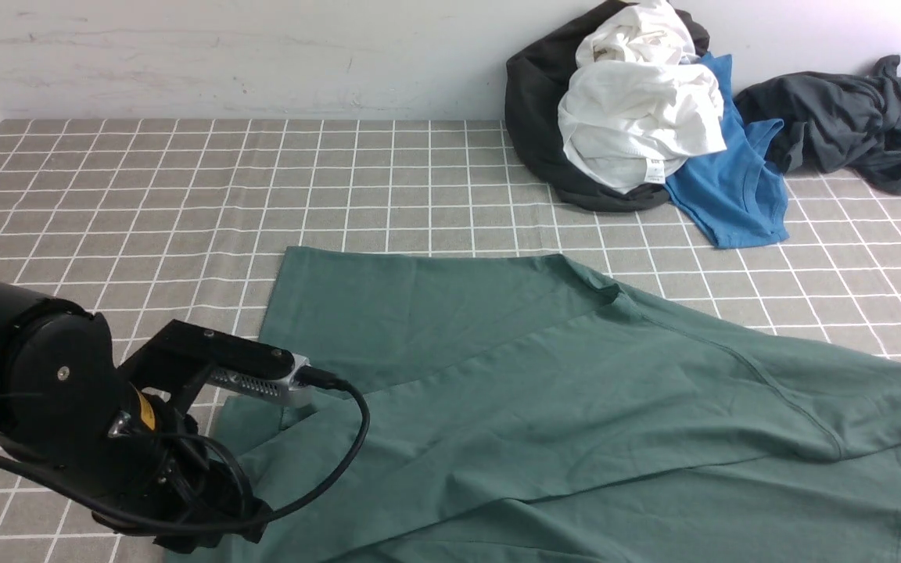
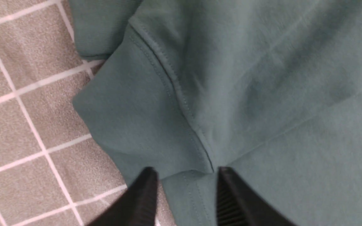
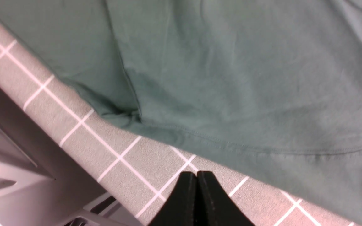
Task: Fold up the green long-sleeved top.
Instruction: Use the left arm to drag and drop the cuff onto the cuff closest to the left arm, then use both arms simultaneously to clamp the lower edge of the clothing fabric
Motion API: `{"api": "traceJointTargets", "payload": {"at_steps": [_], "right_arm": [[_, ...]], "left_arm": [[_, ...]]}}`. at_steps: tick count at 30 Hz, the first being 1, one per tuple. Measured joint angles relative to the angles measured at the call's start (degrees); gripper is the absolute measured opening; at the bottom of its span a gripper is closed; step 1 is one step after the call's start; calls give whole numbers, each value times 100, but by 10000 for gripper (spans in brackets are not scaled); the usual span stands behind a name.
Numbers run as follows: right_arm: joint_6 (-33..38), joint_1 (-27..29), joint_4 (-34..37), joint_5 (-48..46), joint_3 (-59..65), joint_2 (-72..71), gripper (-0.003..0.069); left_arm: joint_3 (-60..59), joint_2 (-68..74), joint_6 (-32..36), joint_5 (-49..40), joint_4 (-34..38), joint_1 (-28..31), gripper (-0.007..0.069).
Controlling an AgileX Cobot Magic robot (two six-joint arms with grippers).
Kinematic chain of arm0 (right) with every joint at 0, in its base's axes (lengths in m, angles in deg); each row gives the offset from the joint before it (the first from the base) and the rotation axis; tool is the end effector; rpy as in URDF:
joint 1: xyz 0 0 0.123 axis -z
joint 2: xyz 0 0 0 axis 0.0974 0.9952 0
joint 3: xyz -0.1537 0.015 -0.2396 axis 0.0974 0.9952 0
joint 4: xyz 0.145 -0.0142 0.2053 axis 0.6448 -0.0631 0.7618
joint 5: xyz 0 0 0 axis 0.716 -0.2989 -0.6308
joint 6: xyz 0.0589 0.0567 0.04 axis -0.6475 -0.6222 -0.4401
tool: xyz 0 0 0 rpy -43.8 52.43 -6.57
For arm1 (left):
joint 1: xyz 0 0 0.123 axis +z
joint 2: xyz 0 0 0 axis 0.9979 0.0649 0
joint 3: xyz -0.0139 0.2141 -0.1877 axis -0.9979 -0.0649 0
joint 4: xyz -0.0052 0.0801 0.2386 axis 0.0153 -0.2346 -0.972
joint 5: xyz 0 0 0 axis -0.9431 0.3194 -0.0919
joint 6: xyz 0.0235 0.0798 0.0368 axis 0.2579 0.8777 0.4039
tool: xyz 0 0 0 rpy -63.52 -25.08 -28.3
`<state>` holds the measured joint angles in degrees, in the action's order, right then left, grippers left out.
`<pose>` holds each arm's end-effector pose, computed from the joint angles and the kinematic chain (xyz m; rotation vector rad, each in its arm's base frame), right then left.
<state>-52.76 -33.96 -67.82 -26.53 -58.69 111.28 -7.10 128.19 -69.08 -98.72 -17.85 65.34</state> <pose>0.0899 0.0638 0.2764 -1.1314 2.6311 0.2529 0.2135 -0.0878 0.2062 0.4275 2.8946 -0.1659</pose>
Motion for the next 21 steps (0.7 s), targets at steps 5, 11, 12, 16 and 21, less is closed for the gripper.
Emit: {"api": "traceJointTargets", "payload": {"at_steps": [5, 11, 12, 16, 21], "right_arm": [[0, 0, 80, -16, 0, 0, -14], [0, 0, 132, -16, -4, 0, -14], [0, 0, 132, -16, -4, 0, -14], [0, 0, 132, -16, -4, 0, -14], [0, 0, 132, -16, -4, 0, -14]], "left_arm": [[0, -58, 403, -607, 5, -93, 456], [-353, -165, 1967, -1809, 111, -1278, 496], [-543, -165, 2170, -1718, 139, -1576, 496], [-1137, -165, 2741, -863, -2, -2583, 496], [-1649, -165, 2837, 282, -517, -3205, 496]]}}
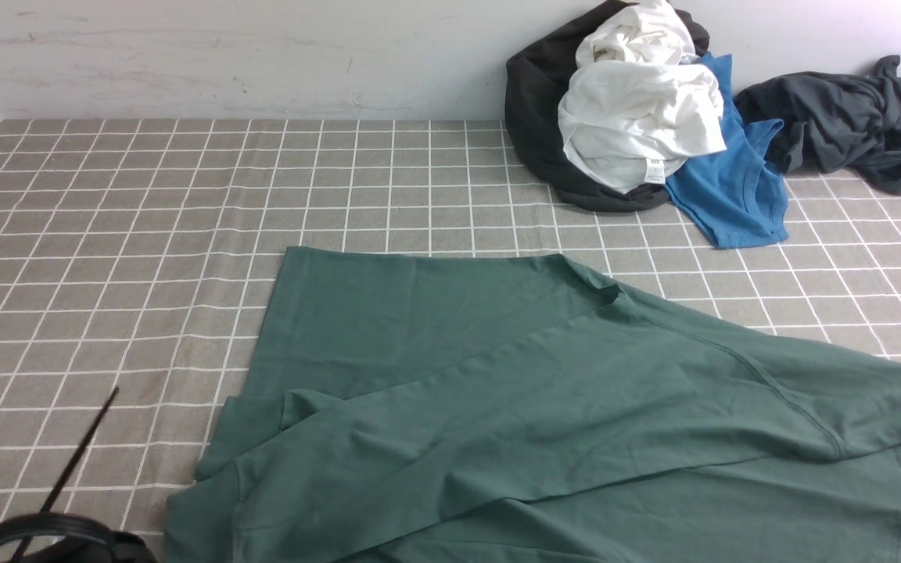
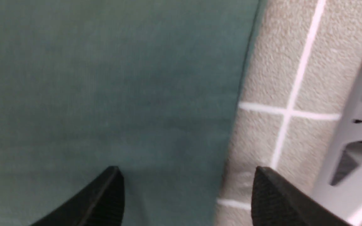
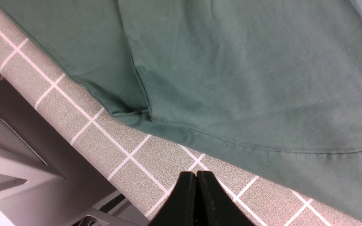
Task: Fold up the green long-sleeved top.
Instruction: Use both arms simultaneously to clamp the lower edge of the clothing fabric
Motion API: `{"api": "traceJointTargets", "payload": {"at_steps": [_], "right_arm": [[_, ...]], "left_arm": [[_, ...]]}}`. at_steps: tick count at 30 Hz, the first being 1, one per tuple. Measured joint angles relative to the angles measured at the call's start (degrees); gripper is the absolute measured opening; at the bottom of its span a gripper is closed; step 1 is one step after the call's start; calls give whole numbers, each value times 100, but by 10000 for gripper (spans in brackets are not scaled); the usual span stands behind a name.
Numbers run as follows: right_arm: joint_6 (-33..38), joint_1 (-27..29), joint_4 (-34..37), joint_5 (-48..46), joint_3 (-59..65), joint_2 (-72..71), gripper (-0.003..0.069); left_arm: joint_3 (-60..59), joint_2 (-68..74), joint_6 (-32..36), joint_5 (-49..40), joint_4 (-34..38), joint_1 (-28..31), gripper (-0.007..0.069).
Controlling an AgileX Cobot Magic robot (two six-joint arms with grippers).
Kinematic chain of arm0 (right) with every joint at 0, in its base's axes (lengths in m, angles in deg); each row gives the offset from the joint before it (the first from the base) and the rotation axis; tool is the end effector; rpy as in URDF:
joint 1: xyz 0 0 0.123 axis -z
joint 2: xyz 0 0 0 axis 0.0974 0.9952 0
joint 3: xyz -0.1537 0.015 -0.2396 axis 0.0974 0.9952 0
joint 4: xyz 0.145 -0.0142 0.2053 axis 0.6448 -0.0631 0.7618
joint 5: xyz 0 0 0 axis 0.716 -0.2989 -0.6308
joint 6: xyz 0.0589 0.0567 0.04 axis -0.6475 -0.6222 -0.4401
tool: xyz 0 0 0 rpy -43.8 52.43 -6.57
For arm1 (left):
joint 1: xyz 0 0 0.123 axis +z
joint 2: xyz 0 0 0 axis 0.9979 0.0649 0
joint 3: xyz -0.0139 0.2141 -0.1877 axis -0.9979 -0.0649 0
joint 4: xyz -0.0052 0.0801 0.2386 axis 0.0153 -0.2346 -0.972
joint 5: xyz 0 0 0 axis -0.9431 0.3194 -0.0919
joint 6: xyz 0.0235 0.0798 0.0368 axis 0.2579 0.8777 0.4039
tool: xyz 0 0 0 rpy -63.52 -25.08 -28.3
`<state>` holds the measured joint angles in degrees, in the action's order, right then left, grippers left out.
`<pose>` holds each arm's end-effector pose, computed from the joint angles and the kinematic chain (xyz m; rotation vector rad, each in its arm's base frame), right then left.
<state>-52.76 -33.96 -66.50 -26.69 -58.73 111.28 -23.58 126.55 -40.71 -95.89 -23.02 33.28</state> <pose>0.0888 0.0655 0.2769 -1.1263 2.6343 0.2856 0.1006 -0.1334 0.1493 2.0169 2.3842 -0.0064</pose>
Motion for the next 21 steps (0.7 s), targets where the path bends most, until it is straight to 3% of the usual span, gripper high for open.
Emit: {"api": "traceJointTargets", "payload": {"at_steps": [8, 12, 16, 17, 21], "right_arm": [[0, 0, 0, 0, 0, 0, -14], [0, 0, 0, 0, 0, 0, -14], [0, 0, 0, 0, 0, 0, -14], [0, 0, 0, 0, 0, 0, -14], [0, 0, 0, 0, 0, 0, -14]], "left_arm": [[-91, -19, -369, 362, -775, -42, 496], [-91, -19, -580, 372, -1040, -44, 438], [-95, -19, -897, 457, -1157, -44, 318], [-95, -19, -1079, 522, -1157, -44, 243], [-95, -19, -1379, 588, -1157, -44, 90]]}}
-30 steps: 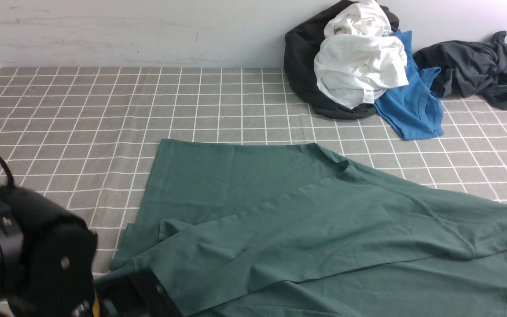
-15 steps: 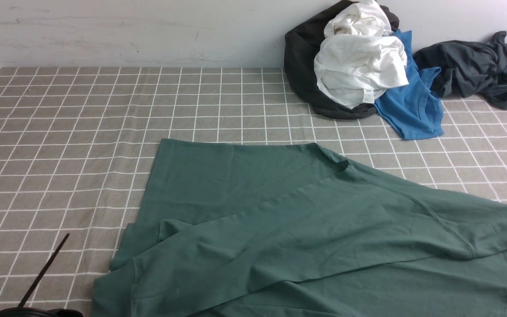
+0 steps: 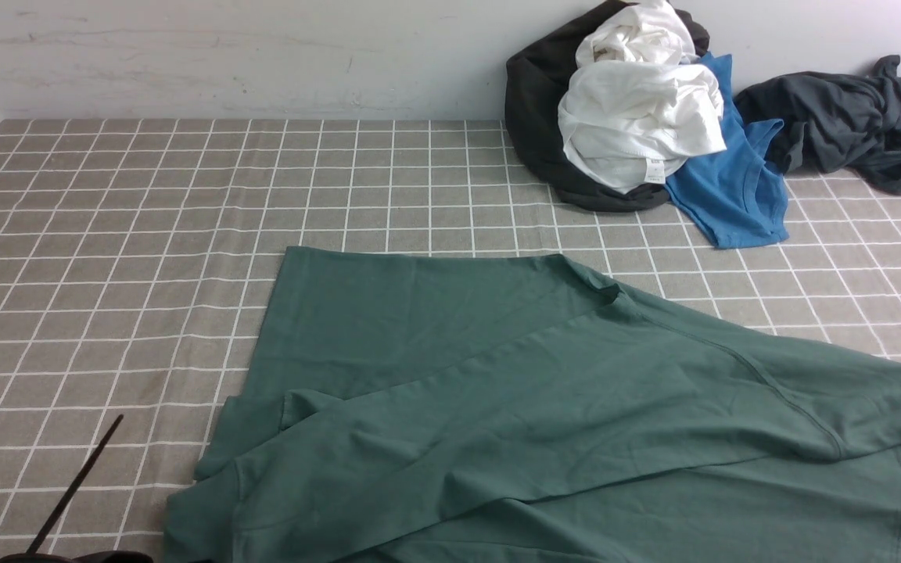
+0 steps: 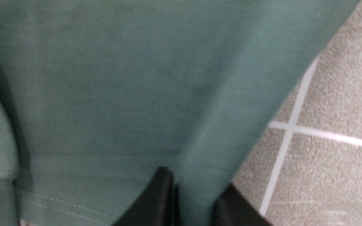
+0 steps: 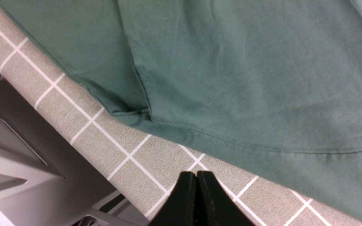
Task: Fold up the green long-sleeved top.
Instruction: Use both arms simultaneously to clamp the lower edge of the clothing fabric
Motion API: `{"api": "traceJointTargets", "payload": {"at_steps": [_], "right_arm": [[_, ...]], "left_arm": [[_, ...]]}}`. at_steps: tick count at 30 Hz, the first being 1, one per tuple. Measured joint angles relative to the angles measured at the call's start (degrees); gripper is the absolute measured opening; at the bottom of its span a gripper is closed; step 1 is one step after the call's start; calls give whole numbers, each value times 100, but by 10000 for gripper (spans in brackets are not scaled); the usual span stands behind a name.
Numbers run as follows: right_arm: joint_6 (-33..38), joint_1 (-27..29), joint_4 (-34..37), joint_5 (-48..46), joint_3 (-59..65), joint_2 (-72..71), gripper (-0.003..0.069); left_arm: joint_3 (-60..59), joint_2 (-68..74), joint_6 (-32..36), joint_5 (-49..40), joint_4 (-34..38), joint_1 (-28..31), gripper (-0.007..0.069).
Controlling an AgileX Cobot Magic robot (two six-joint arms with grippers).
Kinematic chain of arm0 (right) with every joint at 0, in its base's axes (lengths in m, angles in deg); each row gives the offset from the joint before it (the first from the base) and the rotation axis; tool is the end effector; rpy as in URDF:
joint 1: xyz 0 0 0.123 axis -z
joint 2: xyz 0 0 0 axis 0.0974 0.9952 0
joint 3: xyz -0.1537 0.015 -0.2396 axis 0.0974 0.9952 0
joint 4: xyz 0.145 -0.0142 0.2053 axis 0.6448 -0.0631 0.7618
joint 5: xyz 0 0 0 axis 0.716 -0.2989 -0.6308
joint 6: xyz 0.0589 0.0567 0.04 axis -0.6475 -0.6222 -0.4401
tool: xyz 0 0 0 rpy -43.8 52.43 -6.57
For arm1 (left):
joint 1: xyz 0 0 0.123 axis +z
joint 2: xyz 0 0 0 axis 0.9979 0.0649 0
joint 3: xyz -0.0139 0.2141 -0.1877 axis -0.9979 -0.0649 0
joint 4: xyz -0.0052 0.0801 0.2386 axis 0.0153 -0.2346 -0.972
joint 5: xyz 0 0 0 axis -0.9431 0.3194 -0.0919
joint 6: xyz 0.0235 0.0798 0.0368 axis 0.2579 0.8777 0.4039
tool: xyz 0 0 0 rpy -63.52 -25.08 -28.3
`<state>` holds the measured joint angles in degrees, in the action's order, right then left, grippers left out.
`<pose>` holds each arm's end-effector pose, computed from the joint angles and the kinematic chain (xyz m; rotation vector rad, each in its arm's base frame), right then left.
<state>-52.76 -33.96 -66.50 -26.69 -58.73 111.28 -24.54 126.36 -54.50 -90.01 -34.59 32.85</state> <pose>0.0888 0.0655 0.2769 -1.1263 2.6343 0.2856 0.1118 -0.1323 0.1479 1.8439 2.3584 0.1267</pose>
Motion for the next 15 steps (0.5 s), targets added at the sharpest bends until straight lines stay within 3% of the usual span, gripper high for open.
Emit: {"api": "traceJointTargets", "payload": {"at_steps": [2, 8, 13, 14, 15], "right_arm": [[25, 0, 0, 0, 0, 0, -14], [664, -159, 0, 0, 0, 0, 25], [1348, -345, -100, 49, 41, 0, 191], [1433, -344, -168, 134, 112, 0, 266], [1441, -344, -168, 149, 126, 0, 266]], "left_arm": [[21, 0, -111, -81, -7, 0, 16], [481, -84, -193, -1015, 5, 0, 2], [579, -257, -216, -1298, 70, 58, 4], [579, -282, -209, -1358, 148, 144, 4], [579, -288, -209, -1358, 162, 163, 4]]}}
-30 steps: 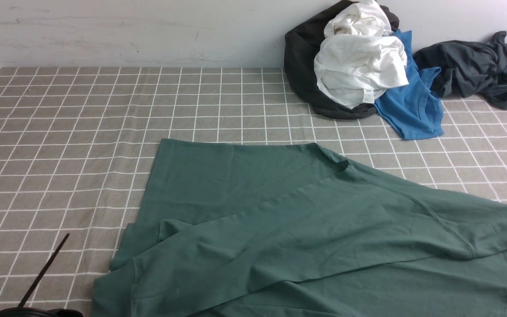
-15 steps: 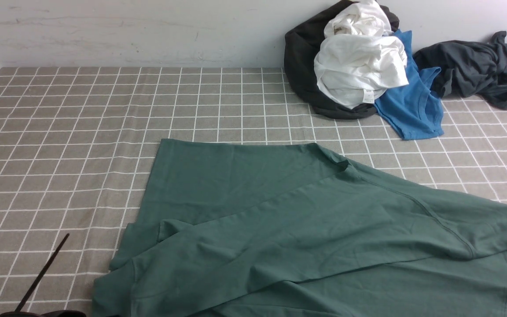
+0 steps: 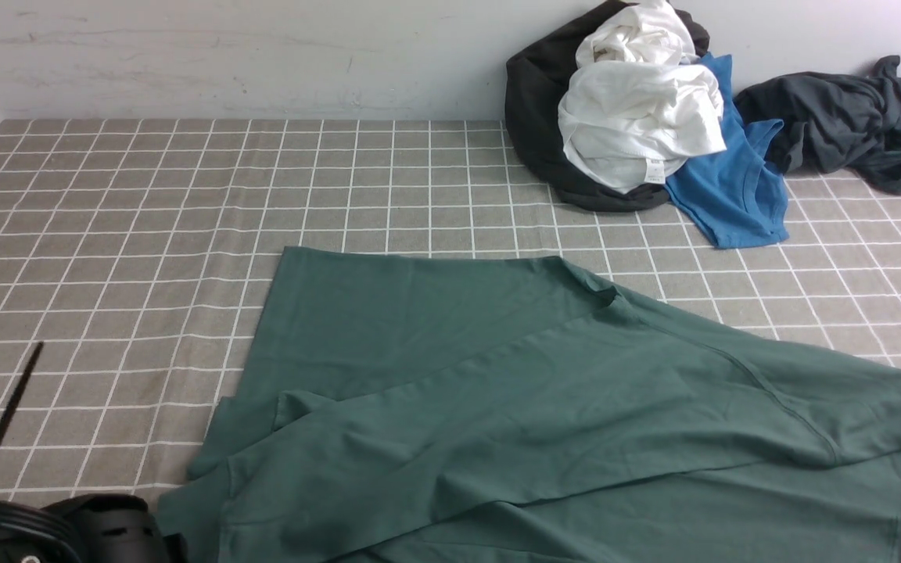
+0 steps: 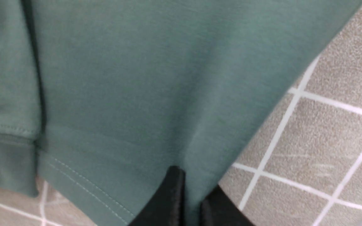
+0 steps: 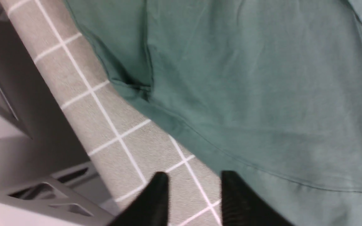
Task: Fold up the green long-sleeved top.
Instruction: Use both arms simultaneously to clamp the lower edge of the clothing fabric
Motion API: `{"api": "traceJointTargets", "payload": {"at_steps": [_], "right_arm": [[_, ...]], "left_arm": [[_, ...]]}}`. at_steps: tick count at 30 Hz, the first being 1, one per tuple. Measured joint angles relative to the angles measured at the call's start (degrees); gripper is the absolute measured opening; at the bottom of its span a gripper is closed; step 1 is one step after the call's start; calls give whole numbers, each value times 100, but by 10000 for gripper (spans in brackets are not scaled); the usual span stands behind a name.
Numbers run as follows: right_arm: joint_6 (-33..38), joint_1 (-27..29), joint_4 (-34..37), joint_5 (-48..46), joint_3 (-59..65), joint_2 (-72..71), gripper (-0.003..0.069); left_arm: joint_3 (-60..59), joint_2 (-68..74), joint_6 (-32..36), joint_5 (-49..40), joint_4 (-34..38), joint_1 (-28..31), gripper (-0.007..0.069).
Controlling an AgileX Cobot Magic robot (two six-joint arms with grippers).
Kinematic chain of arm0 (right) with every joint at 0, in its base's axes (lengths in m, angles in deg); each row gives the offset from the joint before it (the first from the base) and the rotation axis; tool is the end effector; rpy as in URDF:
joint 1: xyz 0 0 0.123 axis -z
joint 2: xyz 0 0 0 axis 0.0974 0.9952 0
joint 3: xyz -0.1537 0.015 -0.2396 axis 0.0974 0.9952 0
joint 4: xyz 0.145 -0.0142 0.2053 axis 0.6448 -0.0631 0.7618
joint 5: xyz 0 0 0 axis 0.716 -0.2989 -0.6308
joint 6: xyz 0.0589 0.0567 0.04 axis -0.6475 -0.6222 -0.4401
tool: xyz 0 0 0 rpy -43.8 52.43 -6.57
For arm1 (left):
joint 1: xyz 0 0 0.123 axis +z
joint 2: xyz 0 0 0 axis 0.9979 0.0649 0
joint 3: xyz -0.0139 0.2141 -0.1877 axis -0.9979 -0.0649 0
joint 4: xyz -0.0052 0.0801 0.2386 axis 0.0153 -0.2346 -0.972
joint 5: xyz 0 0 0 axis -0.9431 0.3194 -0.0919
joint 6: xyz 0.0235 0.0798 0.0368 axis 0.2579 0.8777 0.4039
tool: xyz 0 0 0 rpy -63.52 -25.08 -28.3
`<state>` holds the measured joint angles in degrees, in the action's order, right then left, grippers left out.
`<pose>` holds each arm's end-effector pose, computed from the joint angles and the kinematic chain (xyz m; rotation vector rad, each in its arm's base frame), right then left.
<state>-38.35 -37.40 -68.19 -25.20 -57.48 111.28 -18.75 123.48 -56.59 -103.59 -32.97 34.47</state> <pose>0.0865 0.0687 0.2711 -1.5161 2.4137 0.2037 0.1172 -0.1293 0.1759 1.7535 2.5184 0.1822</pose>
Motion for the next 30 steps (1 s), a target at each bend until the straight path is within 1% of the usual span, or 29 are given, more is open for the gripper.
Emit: {"api": "traceJointTargets", "payload": {"at_steps": [1, 2, 3, 4, 5, 8, 11, 12, 15, 16, 19, 20, 23, 30], "right_arm": [[37, 0, -82, 98, 89, 6, 323], [86, 0, -251, 303, 308, 33, 429], [112, 0, -302, 402, 430, 59, 458], [145, 0, -407, 539, 638, 106, 507], [198, 0, -480, 692, 784, 137, 535], [456, 0, -776, 1158, 1269, 216, 590], [666, 0, -998, 1619, 1582, 216, 596], [743, 0, -1178, 1940, 1747, 229, 594], [791, 0, -1454, 2398, 1972, 296, 576], [812, 0, -1582, 2634, 2095, 402, 560], [825, 0, -1692, 2825, 2152, 689, 527], [825, 0, -1691, 2835, 2152, 689, 527], [897, 0, -1711, 3112, 2152, 1105, 488], [971, 0, -1711, 3473, 2152, 1630, 440]], "left_arm": [[0, -7, 30, -72, 75, 103, 4], [-25, -18, 126, -164, 173, 322, 6], [-49, -24, 177, -194, 208, 424, 6], [-101, -25, 252, -215, 229, 569, 6], [-140, -25, 272, -215, 247, 653, 6], [-213, -35, 288, -237, 307, 817, 6], [-226, -47, 288, -231, 374, 824, 6], [-226, -47, 288, -225, 411, 824, 6], [-232, -47, 288, -186, 446, 824, 6], [-232, -47, 288, -152, 464, 824, 6], [-232, -65, 288, -71, 482, 824, 6], [-232, -65, 288, -71, 482, 824, 6], [-232, -64, 288, -71, 486, 824, 6], [-232, -64, 288, -67, 486, 824, 6]]}}
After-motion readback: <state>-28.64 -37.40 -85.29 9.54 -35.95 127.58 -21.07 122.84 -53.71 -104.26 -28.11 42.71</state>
